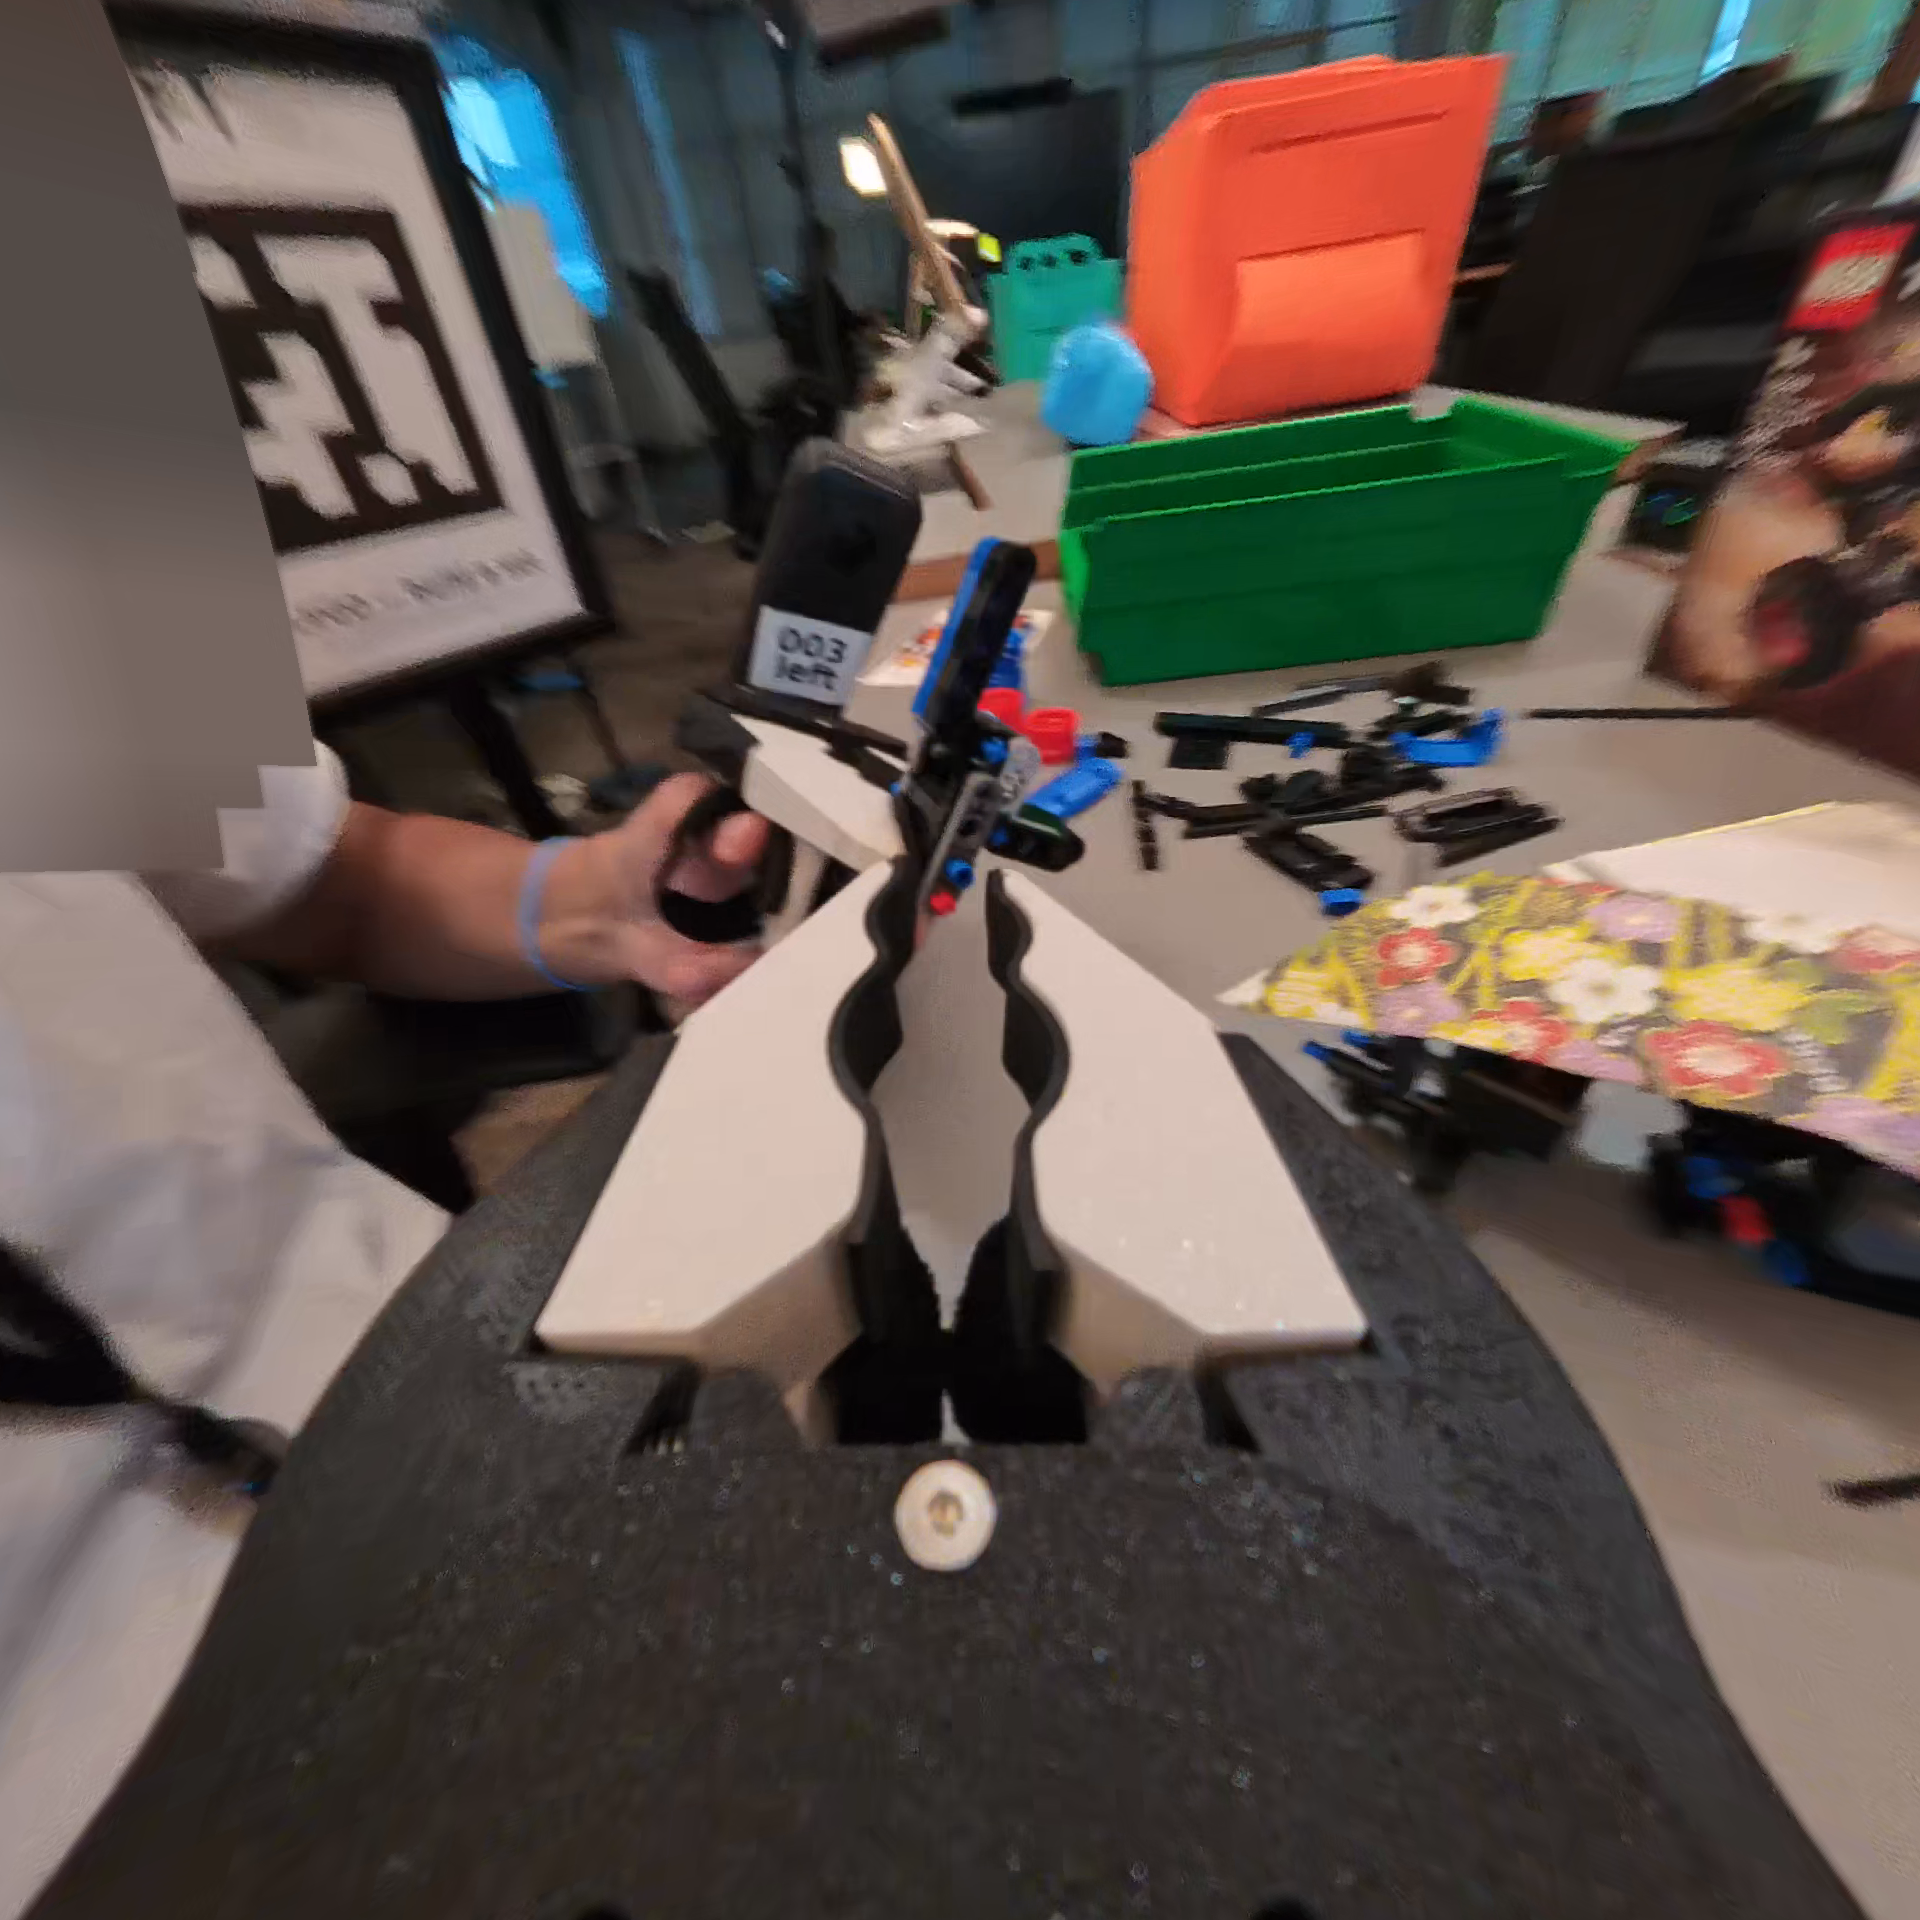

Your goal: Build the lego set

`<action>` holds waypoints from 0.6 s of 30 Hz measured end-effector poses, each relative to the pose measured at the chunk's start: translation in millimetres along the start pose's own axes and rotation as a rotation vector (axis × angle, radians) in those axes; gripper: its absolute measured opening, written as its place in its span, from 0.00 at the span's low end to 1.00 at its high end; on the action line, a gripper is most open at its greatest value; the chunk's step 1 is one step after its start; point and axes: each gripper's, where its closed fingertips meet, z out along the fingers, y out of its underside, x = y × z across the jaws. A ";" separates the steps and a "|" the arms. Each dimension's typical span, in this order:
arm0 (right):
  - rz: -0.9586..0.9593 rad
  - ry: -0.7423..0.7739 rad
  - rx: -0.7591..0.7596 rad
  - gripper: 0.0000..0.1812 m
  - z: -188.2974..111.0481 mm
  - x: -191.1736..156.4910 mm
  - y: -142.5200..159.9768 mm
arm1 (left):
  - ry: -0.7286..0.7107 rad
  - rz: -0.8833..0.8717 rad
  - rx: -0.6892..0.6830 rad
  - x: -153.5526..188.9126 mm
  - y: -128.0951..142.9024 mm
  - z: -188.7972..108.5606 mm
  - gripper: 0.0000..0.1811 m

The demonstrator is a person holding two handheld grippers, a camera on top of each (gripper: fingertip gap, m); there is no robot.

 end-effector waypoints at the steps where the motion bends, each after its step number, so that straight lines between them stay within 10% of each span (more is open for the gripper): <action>1: 0.060 -0.031 0.018 0.07 -0.9 0.3 -1.2 | 0.018 -0.001 0.001 2.0 -0.3 -0.5 0.03; 18: 0.224 -0.197 0.033 0.03 10.1 -13.0 16.1 | 0.043 0.052 -0.120 8.5 17.2 0.3 0.03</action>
